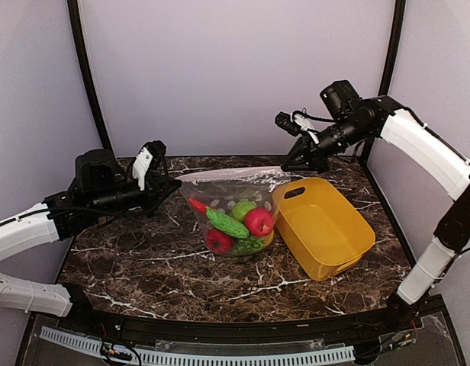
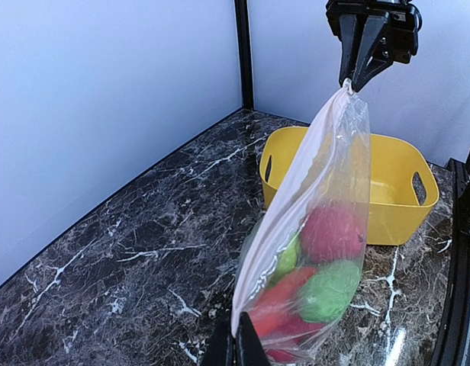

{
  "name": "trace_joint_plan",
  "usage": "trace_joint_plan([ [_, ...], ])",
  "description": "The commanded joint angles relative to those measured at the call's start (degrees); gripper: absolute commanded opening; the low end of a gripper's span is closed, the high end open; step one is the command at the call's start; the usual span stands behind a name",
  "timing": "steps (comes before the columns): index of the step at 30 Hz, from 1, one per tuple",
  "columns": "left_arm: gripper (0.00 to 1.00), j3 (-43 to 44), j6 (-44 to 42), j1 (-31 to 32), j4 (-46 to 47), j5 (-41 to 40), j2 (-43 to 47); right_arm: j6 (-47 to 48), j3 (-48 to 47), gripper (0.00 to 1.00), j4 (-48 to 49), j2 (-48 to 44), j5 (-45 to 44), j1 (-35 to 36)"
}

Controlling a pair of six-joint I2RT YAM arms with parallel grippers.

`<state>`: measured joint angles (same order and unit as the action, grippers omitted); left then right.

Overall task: Place the food in the zip-top bag and seal the zipper
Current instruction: Unzip the zipper from the zipper food storage bag, then hold the zipper food storage bag at the center of the board.

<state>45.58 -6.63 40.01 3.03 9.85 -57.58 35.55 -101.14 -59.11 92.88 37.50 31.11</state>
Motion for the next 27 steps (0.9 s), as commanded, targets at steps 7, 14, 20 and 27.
trace_joint_plan([
  [7,0.01,-1.05,0.26,-0.45,-1.71,-2.45,2.63,0.93,-0.37,0.0,-1.52,-1.5,-1.18,-1.37],
  [14,0.01,-1.24,0.55,-0.46,-1.44,-2.54,2.11,0.04,-0.16,0.06,-1.4,-1.65,0.21,-1.65],
  [20,0.01,-1.37,2.8,-0.46,-0.49,-2.77,1.24,-3.48,4.58,0.4,1.26,-3.01,7.21,-1.99],
  [27,0.01,-1.81,4.38,-0.46,-0.03,-3.64,1.49,-4.51,10.79,0.47,4.33,-5.31,9.85,-2.37],
])
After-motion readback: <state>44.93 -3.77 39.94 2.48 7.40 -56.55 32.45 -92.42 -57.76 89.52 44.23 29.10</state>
